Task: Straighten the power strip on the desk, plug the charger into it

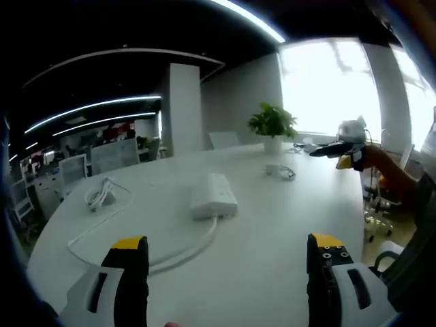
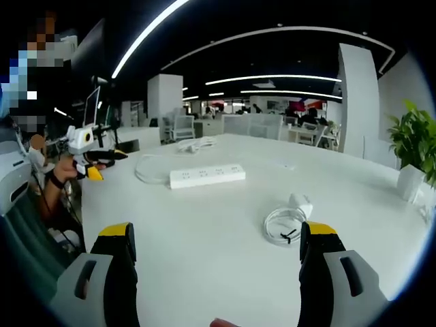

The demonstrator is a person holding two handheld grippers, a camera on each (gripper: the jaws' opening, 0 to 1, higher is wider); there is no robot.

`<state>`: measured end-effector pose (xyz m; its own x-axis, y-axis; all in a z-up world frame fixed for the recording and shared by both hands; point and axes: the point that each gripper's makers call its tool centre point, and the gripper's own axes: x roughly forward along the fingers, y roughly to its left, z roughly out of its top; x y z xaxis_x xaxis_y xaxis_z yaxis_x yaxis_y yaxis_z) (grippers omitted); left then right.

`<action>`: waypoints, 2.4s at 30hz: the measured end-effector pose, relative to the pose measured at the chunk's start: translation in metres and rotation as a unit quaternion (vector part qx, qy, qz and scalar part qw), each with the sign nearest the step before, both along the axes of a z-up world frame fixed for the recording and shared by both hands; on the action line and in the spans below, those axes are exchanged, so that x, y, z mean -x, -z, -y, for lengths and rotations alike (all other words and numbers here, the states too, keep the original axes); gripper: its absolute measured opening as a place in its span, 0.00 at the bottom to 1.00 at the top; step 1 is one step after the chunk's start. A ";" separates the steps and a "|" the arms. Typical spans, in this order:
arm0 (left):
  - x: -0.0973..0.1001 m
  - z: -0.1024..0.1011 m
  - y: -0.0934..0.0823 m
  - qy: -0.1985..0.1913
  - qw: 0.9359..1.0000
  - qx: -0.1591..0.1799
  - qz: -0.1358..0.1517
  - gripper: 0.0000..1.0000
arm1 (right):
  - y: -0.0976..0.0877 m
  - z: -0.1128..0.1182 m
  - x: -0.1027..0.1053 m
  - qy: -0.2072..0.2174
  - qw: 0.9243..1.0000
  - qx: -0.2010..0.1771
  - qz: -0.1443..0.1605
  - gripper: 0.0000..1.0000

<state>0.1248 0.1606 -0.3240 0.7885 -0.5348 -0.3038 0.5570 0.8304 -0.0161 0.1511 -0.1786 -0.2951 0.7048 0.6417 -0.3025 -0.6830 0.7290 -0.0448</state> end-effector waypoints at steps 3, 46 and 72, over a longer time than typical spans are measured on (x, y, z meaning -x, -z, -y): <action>0.000 -0.001 0.001 -0.001 1.000 0.002 -0.001 1.00 | -0.001 -0.004 -0.003 -0.006 1.000 -0.001 0.002 1.00; -0.011 -0.011 0.017 -0.009 1.000 0.014 -0.009 1.00 | 0.002 -0.052 -0.069 -0.081 0.995 0.063 -0.016 1.00; -0.012 -0.012 0.021 -0.011 1.000 0.018 -0.012 1.00 | -0.008 -0.062 -0.088 -0.140 0.986 0.084 -0.021 1.00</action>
<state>0.1365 0.1723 -0.3447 0.7928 -0.5285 -0.3036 0.5380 0.8409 -0.0588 0.2395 -0.1170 -0.2871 0.4908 0.7483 -0.4462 -0.8607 0.4960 -0.1150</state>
